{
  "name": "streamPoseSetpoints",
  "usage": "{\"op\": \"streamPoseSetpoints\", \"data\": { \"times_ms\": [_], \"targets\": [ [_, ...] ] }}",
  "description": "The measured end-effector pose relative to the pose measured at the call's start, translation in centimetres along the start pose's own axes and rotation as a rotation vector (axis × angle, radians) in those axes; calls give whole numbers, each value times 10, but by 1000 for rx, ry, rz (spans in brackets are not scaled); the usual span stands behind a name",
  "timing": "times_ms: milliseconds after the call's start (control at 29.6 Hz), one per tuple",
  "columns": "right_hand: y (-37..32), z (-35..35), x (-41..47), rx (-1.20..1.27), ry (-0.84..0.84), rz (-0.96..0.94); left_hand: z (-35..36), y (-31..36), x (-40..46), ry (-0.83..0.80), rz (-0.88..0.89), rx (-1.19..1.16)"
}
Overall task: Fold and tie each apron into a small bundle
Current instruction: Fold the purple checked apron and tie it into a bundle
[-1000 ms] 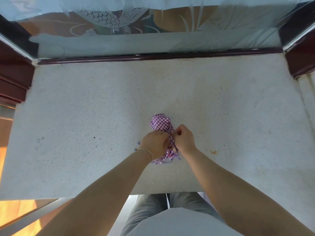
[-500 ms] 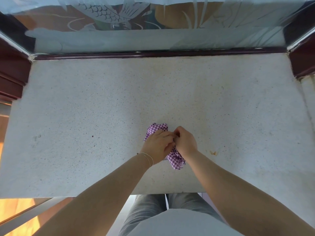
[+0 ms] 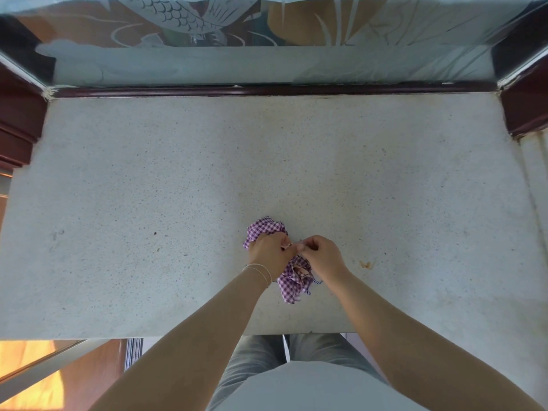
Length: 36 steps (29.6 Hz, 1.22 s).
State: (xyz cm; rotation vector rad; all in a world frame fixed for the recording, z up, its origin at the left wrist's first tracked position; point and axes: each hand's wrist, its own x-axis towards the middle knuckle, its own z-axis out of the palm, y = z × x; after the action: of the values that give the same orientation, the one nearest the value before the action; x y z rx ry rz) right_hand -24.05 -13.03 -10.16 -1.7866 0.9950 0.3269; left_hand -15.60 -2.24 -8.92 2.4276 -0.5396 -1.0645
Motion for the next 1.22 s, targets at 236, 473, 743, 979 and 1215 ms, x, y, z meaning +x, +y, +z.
{"op": "streamPoseSetpoints", "data": {
  "times_ms": [236,473,743,979,1215],
  "targets": [
    [-3,-1,-14,101,3,-11,4,4,-7,57,-38,-15],
    [-2,-3,-16,-184,-4,-276,6,7,-14,134,-40,-3],
    [-7,-7,-8,68,-273,-134,0,1,-27,159,32,36],
    [-15,-5,-10,490,-368,152,-17,-9,-33,98,77,14],
    [-25,6,-13,-204,-176,-233,-34,-4,-29,28,-264,-339]
  ]
}}
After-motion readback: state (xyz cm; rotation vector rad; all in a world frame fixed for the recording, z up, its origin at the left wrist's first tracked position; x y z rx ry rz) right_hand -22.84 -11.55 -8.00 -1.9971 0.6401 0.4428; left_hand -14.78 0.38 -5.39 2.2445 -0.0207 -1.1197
